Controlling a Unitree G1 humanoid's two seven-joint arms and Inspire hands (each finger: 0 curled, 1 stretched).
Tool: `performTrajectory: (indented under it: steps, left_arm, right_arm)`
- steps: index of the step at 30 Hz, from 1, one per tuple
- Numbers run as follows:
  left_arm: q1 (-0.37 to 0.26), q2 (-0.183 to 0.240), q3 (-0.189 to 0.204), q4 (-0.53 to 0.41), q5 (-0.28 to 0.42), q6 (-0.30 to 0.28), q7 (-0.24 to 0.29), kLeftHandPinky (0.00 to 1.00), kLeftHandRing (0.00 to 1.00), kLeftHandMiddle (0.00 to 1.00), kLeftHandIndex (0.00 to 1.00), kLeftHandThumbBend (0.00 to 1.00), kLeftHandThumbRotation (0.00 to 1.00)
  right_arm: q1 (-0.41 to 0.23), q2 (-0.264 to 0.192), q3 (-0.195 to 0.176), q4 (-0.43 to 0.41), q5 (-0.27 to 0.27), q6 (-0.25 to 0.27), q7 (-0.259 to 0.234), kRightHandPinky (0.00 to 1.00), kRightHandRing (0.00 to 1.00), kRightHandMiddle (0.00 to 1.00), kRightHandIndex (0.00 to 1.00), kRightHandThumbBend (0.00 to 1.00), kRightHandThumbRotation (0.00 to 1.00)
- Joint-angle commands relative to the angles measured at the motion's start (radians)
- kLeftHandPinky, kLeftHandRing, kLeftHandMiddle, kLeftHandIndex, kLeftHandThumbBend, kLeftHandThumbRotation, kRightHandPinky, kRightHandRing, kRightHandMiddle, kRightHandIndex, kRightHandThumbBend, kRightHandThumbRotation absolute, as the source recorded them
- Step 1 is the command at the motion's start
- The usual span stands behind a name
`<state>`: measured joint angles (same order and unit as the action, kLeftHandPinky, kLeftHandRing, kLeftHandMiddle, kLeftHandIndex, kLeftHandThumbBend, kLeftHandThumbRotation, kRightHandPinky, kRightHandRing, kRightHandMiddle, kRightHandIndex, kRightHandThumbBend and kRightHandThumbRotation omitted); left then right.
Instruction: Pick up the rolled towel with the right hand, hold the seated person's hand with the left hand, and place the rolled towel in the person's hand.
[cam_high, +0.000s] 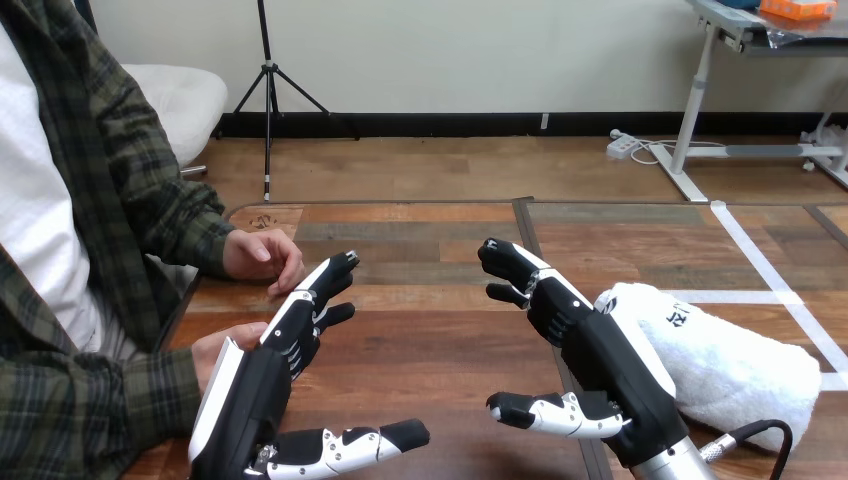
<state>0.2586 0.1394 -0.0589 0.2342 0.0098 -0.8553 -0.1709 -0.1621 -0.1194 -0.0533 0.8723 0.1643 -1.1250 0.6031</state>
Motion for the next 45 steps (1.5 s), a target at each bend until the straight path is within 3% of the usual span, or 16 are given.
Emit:
performTrajectory:
  steps: [1,22,33,39,45]
  left_arm:
    - [-0.059,0.000,0.007,-0.038,-0.004,-0.008,0.002,0.85,0.92,0.93,0.89,1.00,0.18]
    - [-0.061,-0.008,0.001,-0.033,-0.012,-0.013,0.000,0.85,0.93,0.94,0.89,1.00,0.17]
    - [-0.061,-0.007,0.002,-0.033,0.000,-0.016,0.004,0.86,0.93,0.94,0.89,1.00,0.19]
    - [-0.061,-0.009,0.000,-0.033,-0.001,-0.017,0.003,0.86,0.93,0.94,0.89,1.00,0.18]
    - [-0.058,-0.012,-0.003,-0.033,-0.006,-0.016,0.001,0.86,0.94,0.94,0.90,1.00,0.17]
  right_arm:
    - [-0.085,-0.018,-0.003,-0.016,-0.008,-0.027,-0.022,0.88,0.93,0.92,0.91,1.00,0.46]
    - [-0.109,-0.077,-0.013,-0.070,-0.015,-0.010,-0.064,0.89,0.95,0.94,0.92,1.00,0.44]
    - [-0.122,-0.130,-0.026,-0.120,-0.048,0.018,-0.124,0.90,0.95,0.93,0.91,1.00,0.48]
    - [-0.125,-0.171,-0.029,-0.170,-0.033,0.074,-0.132,0.90,0.96,0.92,0.91,1.00,0.49]
    - [-0.110,-0.218,-0.045,-0.244,-0.080,0.145,-0.177,0.90,0.97,0.93,0.92,1.00,0.51]
